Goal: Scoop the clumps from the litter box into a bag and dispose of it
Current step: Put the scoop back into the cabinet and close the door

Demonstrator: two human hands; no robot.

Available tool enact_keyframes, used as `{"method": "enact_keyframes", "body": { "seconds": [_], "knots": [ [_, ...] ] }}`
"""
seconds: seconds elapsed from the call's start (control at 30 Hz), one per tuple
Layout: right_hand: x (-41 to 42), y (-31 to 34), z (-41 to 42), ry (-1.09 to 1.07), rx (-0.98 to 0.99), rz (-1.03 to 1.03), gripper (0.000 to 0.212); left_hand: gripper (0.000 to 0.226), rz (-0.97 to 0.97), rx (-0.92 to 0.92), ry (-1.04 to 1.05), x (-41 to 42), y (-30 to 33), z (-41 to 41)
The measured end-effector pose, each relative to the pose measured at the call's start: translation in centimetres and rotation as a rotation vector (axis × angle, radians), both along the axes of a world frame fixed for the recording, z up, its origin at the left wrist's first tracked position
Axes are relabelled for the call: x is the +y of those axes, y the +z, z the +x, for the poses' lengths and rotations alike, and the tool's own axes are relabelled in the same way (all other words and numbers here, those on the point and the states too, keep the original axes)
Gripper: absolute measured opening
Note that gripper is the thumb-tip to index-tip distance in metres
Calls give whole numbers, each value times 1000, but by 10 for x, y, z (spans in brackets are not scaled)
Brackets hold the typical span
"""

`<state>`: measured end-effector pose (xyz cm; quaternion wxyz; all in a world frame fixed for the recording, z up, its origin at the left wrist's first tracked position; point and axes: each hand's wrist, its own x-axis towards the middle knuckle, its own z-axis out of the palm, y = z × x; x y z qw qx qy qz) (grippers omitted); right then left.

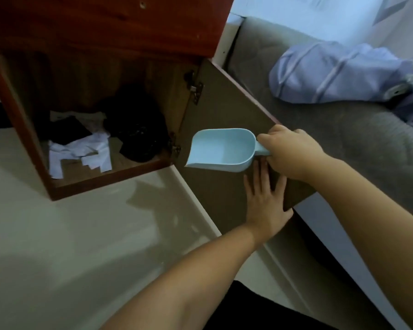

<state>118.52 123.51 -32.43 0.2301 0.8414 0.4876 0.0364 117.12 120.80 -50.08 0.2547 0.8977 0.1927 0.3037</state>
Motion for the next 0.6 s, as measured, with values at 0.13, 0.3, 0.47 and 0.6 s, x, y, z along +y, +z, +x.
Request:
{"method": "enact_keyframes", "body": {
  "seconds": [0.13, 0.3, 0.47, 0.6],
  "knots": [
    [-2, -12, 16, -1, -1, 32, 20, 109, -33, 47, 12, -7, 1, 24],
    [9, -31, 11, -7, -38, 249, 16, 86, 96, -71, -97, 26, -17, 0],
    [71, -51, -10, 11, 252, 482, 15, 43, -497, -101, 109, 153, -51, -85],
    [145, -110, -17, 23, 644, 356, 22, 17, -568, -2, 587, 253, -73, -169]
  ]
}}
